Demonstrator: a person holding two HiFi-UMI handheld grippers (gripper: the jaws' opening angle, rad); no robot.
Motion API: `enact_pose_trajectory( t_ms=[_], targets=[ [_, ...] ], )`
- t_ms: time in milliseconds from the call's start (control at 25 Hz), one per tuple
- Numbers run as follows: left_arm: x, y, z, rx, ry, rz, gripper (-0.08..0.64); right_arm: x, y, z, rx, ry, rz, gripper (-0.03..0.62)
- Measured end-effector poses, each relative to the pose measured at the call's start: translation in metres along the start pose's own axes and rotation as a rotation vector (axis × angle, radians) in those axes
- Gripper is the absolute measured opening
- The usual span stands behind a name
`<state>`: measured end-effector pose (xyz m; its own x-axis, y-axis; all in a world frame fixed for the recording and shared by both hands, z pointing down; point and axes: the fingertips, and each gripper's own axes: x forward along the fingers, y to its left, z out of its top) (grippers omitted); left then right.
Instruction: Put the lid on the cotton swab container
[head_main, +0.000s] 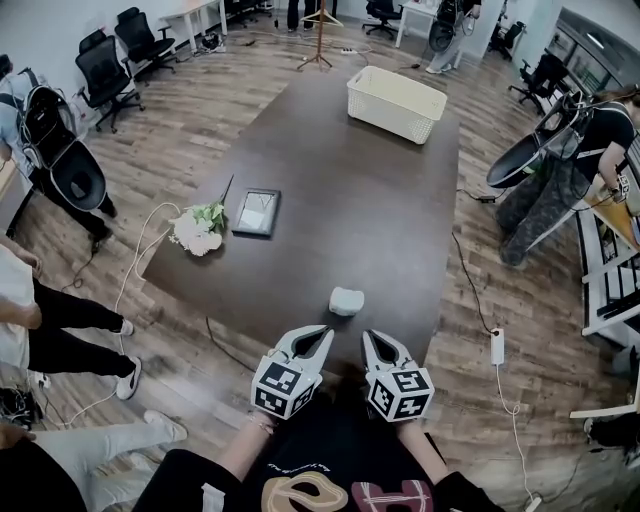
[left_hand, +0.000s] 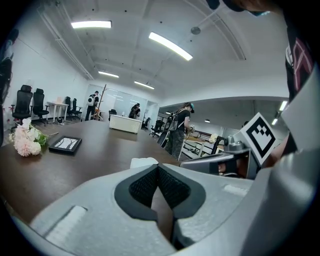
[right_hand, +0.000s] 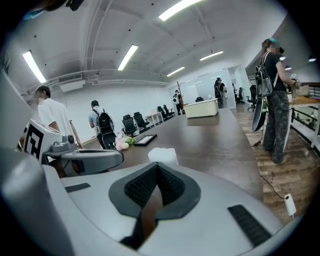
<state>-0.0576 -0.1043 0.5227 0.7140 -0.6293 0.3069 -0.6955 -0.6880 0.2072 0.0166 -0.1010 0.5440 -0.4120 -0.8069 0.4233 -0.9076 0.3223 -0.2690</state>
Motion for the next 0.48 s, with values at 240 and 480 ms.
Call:
enact_pose_trajectory(
  t_ms=[240,480],
  targets=[
    [-0.0011,0.0033,-0.0020,-0.003,0.001,0.002,0.006,0.0030,0.0014,0.0006,-0.006,-0.002,0.000,0.006],
    [0.0016,-0.0033,-0.0030,0.010,0.014,-0.009,0.006,0.0037,-0.0002,0.0030,-0.008,0.003,0.001,0.006]
  ],
)
